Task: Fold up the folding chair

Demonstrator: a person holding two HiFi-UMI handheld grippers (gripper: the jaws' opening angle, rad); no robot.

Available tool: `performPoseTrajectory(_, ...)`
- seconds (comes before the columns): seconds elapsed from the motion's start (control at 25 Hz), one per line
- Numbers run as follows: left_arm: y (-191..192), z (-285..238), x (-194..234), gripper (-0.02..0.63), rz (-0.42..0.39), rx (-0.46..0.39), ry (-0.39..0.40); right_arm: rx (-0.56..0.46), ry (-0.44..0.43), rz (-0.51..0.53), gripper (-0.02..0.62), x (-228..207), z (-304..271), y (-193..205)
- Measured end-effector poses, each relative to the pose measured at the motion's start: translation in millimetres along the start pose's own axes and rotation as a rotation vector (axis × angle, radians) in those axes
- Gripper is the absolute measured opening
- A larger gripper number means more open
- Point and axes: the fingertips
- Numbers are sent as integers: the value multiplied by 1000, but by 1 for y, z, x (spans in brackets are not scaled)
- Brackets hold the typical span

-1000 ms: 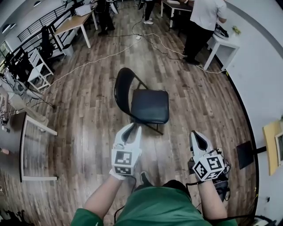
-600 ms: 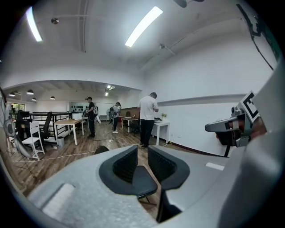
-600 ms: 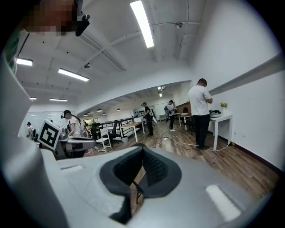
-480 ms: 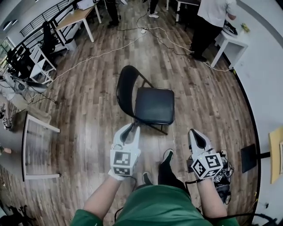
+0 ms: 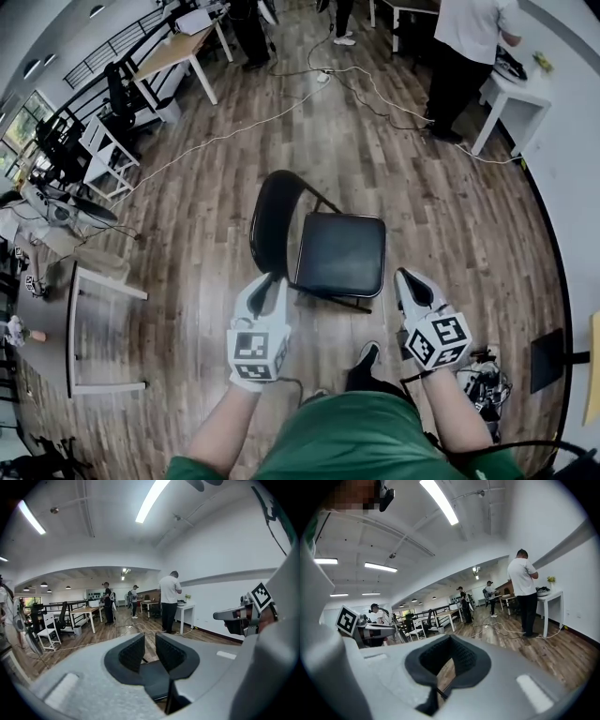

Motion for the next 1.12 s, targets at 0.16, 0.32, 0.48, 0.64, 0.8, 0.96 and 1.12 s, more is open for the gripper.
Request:
performPoseTrajectory(0.16, -15, -33, 9, 80, 89, -27, 2, -6, -43, -18, 3, -34, -29, -9)
performPoseTrajectory(0.32, -10, -57, 31, 80, 113, 4, -65, 4, -61, -32, 3, -64, -57, -11)
performPoseTrajectory(0.48, 8, -86, 62, 81, 73, 96, -119, 41, -45, -68, 3, -87, -90, -2)
performPoseTrajectory(0.64, 34, -127, 98, 96, 72, 198, -126, 93, 3, -119, 3, -110, -129, 17)
performPoseTrajectory(0.8, 59, -167, 125, 113, 49, 278, -85, 132, 63, -240, 3, -130, -162, 40)
performPoseTrajectory(0.96, 71, -199, 155, 129, 26, 328, -68, 162, 115, -293, 3, -143, -191, 62)
performPoseTrajectory(1.12, 83, -222, 176, 137, -1, 379, -71, 210, 158, -360, 3, -164, -211, 101)
Point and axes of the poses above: the fingertips, and each gripper's own axes: z backward along the fingers, x to its left, y out of its underside, and after that the axes turned 9 degrees about x, right-handed
